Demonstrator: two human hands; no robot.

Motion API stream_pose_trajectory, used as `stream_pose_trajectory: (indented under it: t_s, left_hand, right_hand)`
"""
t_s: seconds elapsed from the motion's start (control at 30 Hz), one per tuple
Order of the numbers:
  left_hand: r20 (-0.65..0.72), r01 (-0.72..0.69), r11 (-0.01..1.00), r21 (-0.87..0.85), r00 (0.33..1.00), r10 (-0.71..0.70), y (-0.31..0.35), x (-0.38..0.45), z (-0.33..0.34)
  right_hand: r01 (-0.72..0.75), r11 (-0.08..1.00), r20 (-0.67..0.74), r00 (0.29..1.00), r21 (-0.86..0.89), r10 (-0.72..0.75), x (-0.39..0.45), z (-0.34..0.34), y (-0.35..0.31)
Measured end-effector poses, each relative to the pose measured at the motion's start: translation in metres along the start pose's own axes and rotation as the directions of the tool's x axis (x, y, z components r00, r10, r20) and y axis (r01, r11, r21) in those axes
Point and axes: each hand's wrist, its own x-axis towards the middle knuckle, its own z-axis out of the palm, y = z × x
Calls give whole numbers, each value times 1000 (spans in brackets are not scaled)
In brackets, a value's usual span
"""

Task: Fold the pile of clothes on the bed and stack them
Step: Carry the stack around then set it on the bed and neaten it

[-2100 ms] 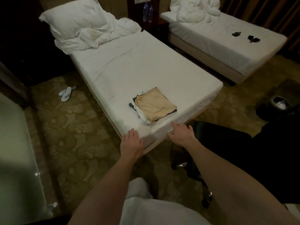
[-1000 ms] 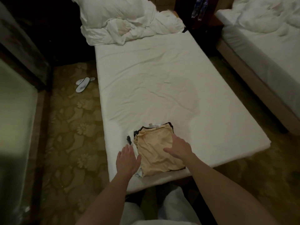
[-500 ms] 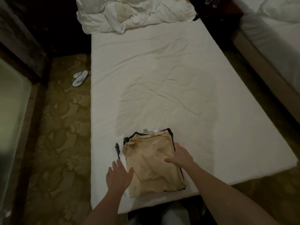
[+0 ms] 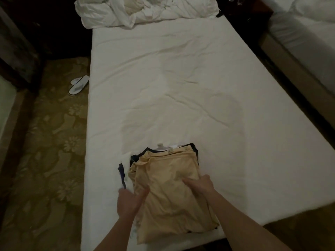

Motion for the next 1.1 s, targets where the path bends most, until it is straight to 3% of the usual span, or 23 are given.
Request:
stream_pose_trajectory:
  t_s: [0.17,0.37,0.83,1.1]
  left_hand:
    - [108,-91,971,-223,987,117,-13,12,1]
    - [262,-28,880,-474,950,171,4,-24,-40]
    - [193,-31,739,-673,957,216,39,-135,-219]
    - [6,-176,665,-726,965,261,32,-172,-311]
  right_hand:
    - [46,992,109,992,121,-59,-2,7,-3]
    - [95,961,172,975,258,-143,-39,-1,-17]
    - [226,915,165,942,335,-293,-227,-39,-134]
    - [393,881,191,874,263,-446,-321,-24,-208]
